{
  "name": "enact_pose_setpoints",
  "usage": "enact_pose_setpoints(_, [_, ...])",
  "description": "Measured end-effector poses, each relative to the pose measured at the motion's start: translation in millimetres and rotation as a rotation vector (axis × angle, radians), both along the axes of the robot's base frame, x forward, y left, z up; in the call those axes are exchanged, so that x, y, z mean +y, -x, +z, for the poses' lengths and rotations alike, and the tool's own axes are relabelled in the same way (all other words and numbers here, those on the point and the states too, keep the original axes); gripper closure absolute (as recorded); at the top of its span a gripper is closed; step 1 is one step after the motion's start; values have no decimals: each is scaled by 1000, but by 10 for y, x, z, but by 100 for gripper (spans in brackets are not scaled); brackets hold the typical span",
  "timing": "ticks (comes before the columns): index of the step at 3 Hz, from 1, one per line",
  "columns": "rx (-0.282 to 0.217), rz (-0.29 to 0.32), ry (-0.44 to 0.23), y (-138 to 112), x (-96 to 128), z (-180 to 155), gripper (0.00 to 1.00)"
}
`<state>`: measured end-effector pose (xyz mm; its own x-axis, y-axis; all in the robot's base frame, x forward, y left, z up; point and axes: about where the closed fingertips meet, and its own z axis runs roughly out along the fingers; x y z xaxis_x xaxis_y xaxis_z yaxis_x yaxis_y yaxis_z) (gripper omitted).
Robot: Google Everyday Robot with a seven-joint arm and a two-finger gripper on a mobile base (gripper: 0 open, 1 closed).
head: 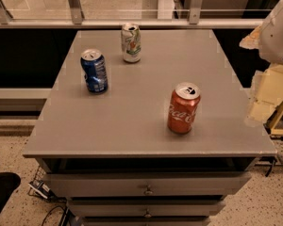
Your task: Knock coke can over
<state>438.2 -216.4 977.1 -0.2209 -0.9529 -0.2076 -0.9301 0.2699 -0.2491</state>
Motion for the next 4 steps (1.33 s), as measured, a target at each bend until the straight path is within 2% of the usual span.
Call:
enact_pose_setpoints(1, [-3, 0, -2, 1, 1, 7, 0])
enact_pose_setpoints(2, [-11, 15, -114, 69, -30, -130, 0])
enact_pose_setpoints(4, [-70, 63, -491, 90, -238, -672, 0])
